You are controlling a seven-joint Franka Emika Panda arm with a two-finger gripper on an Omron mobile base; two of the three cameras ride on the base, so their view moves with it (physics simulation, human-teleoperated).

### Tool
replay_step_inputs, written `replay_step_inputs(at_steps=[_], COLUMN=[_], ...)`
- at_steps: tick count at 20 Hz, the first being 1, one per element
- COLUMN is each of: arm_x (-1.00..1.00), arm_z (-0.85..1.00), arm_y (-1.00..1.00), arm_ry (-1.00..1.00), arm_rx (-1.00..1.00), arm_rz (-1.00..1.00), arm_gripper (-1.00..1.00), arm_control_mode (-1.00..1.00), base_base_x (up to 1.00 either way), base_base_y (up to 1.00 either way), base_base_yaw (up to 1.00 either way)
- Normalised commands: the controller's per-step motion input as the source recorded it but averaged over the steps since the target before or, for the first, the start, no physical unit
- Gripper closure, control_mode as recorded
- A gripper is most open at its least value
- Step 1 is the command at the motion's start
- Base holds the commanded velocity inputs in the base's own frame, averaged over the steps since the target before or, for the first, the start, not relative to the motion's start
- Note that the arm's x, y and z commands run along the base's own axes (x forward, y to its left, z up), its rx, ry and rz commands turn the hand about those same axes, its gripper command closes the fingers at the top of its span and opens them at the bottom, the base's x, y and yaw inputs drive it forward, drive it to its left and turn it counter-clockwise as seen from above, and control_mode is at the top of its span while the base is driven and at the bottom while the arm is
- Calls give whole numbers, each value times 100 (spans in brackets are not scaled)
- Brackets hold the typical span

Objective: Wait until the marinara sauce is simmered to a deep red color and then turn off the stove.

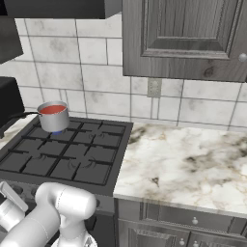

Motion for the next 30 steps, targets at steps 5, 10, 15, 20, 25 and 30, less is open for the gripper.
replay_step_inputs(at_steps=[5, 10, 15, 20, 25, 30], arm_x=[0, 0, 0, 0, 0, 0], arm_z=[0, 0, 0, 0, 0, 0], arm_y=[0, 0, 0, 0, 0, 0], arm_ry=[0, 0, 0, 0, 0, 0], arm_rx=[0, 0, 0, 0, 0, 0], arm_rz=[0, 0, 0, 0, 0, 0], arm_gripper=[-100, -100, -100, 100, 100, 100], arm_control_mode=[-100, -100, -100, -100, -100, -100], base_base_x=[0, 0, 0, 0, 0, 0], base_base_y=[0, 0, 0, 0, 0, 0], base_base_yaw=[0, 0, 0, 0, 0, 0])
